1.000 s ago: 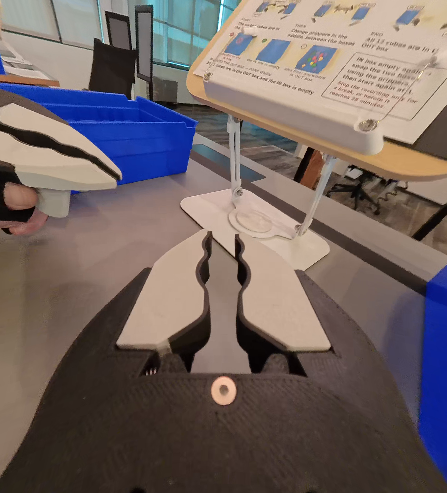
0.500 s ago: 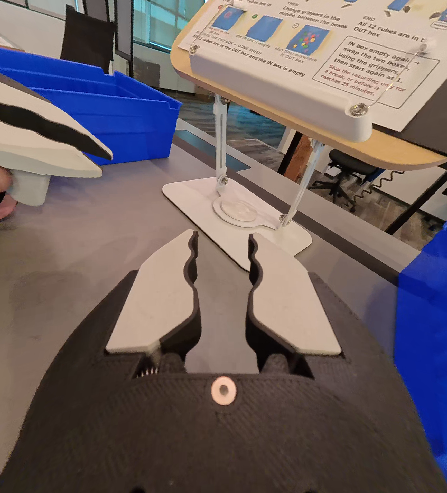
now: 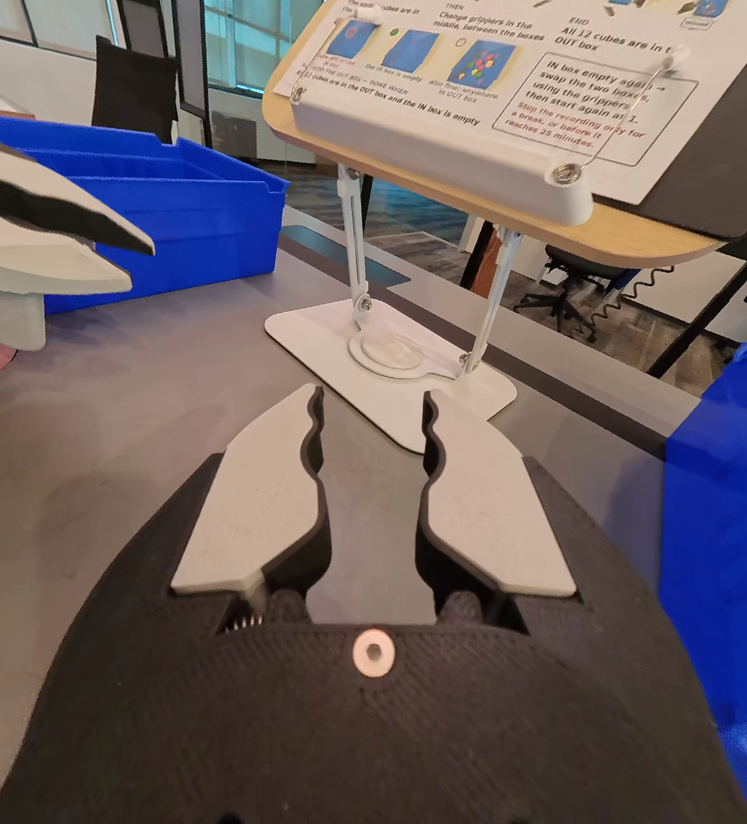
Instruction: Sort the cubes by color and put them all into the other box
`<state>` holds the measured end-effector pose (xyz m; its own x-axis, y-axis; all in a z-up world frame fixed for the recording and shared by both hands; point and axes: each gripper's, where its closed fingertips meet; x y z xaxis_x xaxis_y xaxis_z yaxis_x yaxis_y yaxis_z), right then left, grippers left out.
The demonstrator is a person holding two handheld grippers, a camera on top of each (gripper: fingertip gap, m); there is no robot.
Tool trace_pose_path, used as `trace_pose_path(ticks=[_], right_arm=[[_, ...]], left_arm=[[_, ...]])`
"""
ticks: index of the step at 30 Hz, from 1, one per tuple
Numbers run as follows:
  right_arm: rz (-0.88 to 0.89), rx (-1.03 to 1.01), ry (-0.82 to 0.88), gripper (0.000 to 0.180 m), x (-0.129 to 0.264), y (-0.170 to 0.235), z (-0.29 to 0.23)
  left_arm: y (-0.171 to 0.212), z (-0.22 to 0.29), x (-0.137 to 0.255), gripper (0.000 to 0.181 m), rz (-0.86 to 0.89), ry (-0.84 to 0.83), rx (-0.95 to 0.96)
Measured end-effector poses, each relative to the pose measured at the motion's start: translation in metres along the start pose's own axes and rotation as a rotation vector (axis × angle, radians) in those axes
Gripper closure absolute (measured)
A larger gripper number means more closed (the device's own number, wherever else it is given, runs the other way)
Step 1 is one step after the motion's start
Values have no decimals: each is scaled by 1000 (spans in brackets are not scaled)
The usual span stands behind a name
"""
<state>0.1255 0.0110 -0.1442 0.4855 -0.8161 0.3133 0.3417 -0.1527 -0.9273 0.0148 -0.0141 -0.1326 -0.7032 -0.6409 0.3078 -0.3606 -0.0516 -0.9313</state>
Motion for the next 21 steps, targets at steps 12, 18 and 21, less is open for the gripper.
trace_pose_path(ticks=[12, 18, 21], right_arm=[[3, 36, -15, 178, 4, -4, 4], [1, 46, -27, 180, 6, -4, 4], [3, 71, -32, 172, 6, -4, 3]], left_arm=[[-6, 1, 1, 181, 7, -4, -48], [-11, 4, 3, 181, 9, -33, -104], [-12, 3, 5, 181, 11, -40, -123]])
Point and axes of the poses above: each gripper's, where its closed fingertips meet, x back along the fingers, y out of its underside, z = x × y across the jaws, and after that the axes turned 11 degrees about -z, right-handed
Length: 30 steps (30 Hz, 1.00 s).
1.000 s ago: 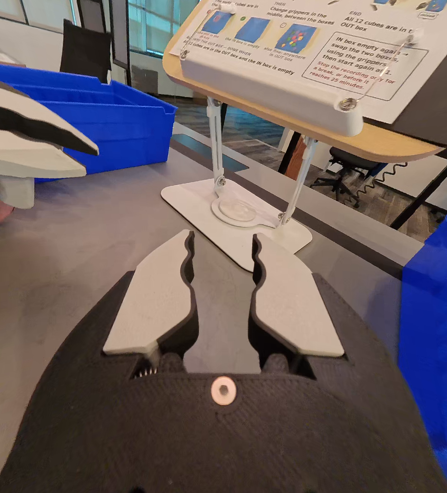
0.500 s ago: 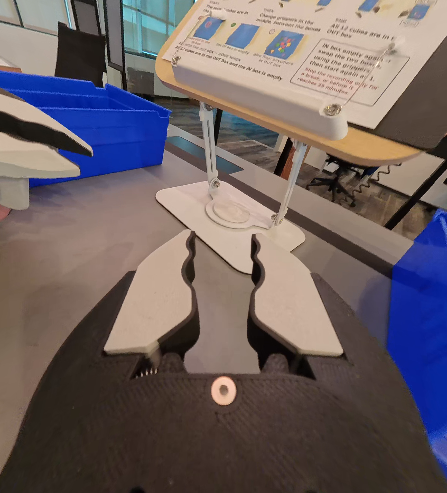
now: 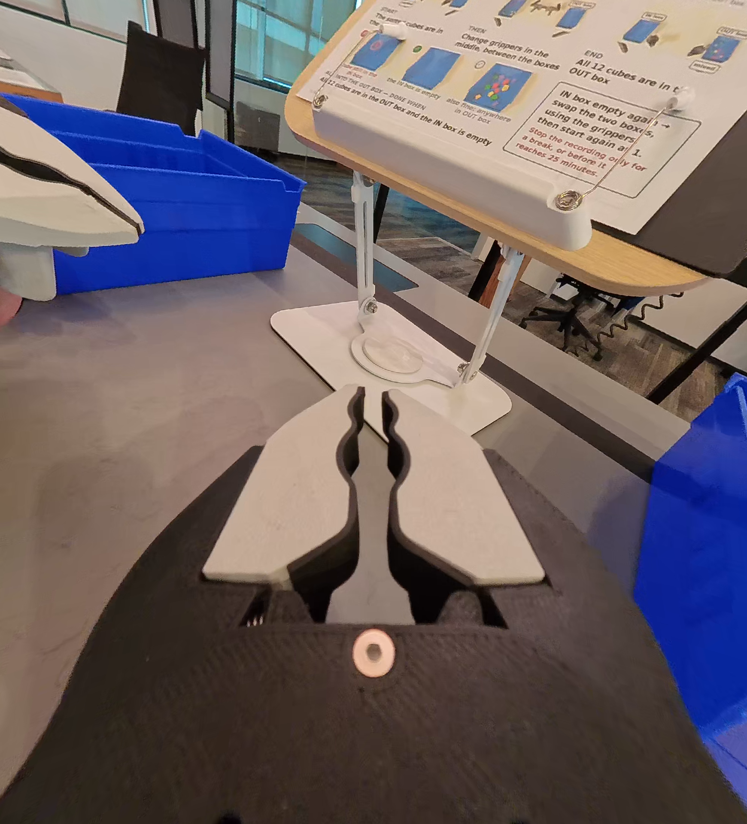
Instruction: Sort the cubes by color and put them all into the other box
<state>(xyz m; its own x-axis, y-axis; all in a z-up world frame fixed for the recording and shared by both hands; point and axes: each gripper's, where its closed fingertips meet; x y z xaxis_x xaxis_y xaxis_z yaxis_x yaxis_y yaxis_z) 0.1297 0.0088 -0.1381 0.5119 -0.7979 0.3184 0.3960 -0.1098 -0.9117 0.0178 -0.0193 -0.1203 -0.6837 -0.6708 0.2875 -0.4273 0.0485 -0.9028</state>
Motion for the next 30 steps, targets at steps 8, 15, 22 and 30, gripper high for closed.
trace_pose_path(ticks=[8, 15, 22, 30], right_arm=[[-22, -13, -25, 165, -4, 6, -1], [-33, -75, -33, 167, -6, 12, 6], [-38, -75, -51, 174, -6, 12, 4], [-36, -60, -68, 180, -7, 10, -1]], left_arm=[[8, 11, -9, 181, -36, 80, 28], [10, 6, -6, 181, -39, 89, 58], [-3, 4, 3, 181, -8, 77, 49], [-54, -49, 88, 181, 133, -79, 3]])
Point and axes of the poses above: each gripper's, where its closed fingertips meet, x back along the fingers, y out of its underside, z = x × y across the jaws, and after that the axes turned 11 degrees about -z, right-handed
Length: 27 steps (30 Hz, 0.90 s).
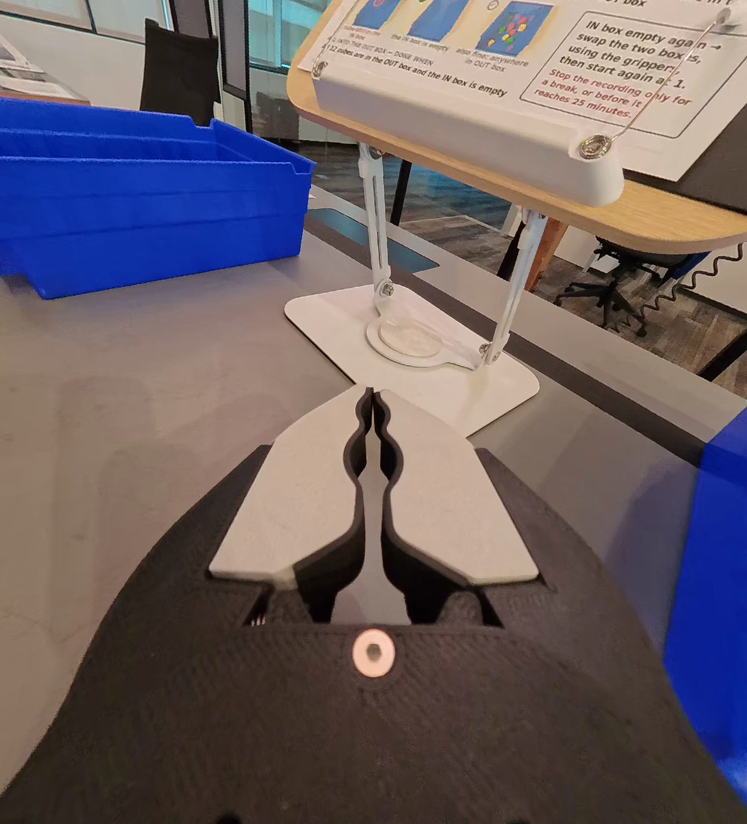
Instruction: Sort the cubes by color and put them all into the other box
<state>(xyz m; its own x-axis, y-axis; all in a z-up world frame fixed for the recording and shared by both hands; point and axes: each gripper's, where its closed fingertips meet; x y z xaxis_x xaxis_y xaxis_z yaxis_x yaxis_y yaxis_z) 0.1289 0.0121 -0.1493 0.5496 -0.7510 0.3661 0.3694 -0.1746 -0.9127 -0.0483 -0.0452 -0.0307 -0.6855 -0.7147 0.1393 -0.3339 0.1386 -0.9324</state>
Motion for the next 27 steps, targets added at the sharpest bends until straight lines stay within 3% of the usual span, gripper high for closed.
trace_pose_path(ticks=[5, 12, 17, 20, 23, 27], right_arm=[[-13, 21, -26, 179, -5, 1, -7], [-36, 93, -72, 179, -14, 3, -17], [-55, 136, -68, 177, -22, 5, -14], [-46, 122, -65, 178, -21, 3, -12], [-51, 125, -73, 177, -21, 4, -14], [-48, 111, -68, 177, -18, 4, -11]], left_arm=[[2, -62, 40, 181, -39, -199, -82], [32, -127, 66, 181, -87, -318, -76], [41, -160, 56, 181, -83, -327, -29], [31, -167, 44, 181, -92, -333, -107], [24, -165, 30, 181, -66, -268, -111], [42, -156, 25, 181, -77, -257, -96]])
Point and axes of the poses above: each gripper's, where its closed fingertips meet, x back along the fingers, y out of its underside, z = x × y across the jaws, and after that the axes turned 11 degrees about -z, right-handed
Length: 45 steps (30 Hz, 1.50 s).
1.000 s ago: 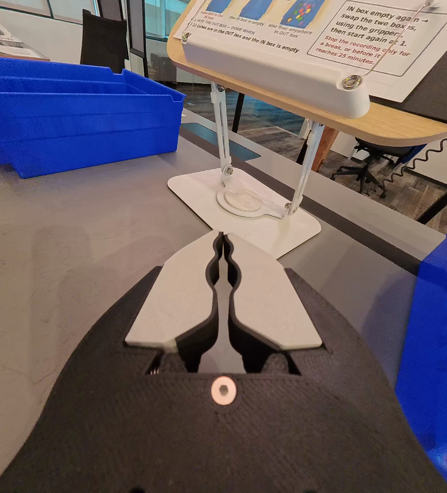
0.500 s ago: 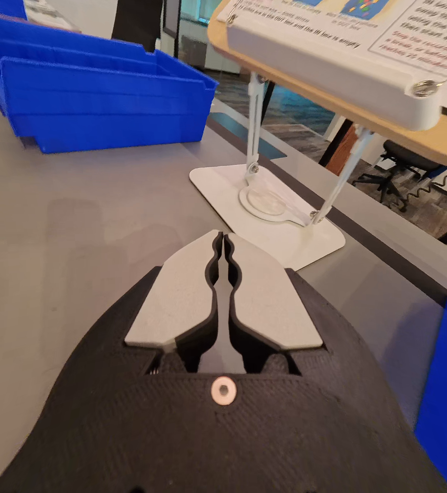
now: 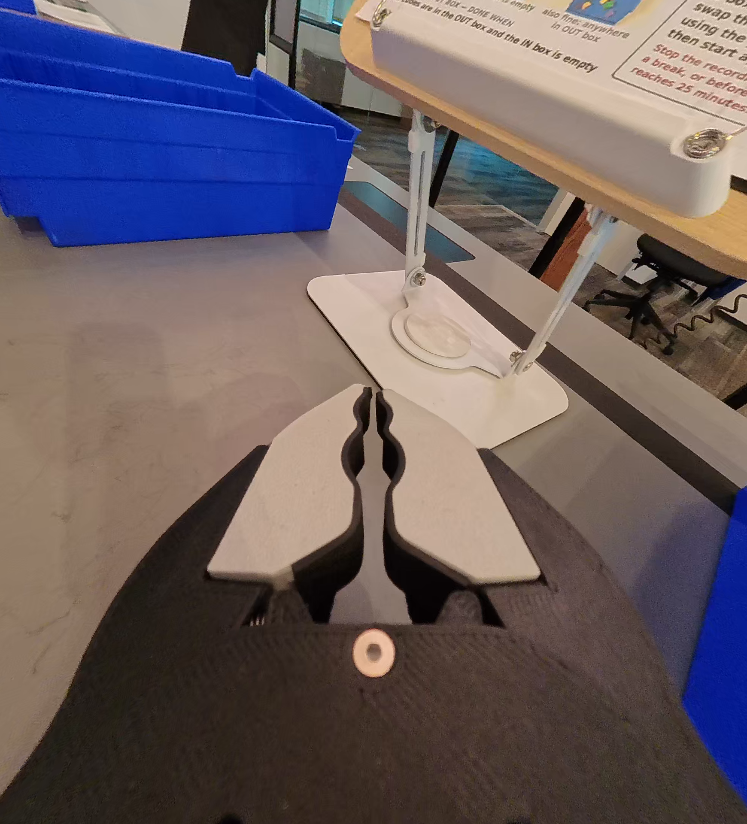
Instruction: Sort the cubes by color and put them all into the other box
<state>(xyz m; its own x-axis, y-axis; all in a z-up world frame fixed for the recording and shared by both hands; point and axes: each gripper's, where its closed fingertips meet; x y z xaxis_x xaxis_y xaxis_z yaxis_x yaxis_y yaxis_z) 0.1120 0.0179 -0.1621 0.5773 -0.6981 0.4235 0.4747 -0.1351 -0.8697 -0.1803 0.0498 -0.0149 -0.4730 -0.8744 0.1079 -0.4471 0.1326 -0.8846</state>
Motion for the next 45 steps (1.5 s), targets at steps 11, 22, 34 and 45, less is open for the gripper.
trace_pose_path(ticks=[11, 22, 34, 45], right_arm=[[25, -48, 11, 176, 11, 0, 8], [27, -67, 7, 175, 11, 2, 10], [24, -70, -13, 176, 10, 1, 7], [16, -69, -21, 177, 9, 2, 7]], left_arm=[[10, 43, -12, 181, -39, 63, -64], [14, 6, 0, 180, -78, 40, -24], [31, -19, 8, 180, -152, 15, -21], [45, -18, 0, 180, -196, 14, -28]])
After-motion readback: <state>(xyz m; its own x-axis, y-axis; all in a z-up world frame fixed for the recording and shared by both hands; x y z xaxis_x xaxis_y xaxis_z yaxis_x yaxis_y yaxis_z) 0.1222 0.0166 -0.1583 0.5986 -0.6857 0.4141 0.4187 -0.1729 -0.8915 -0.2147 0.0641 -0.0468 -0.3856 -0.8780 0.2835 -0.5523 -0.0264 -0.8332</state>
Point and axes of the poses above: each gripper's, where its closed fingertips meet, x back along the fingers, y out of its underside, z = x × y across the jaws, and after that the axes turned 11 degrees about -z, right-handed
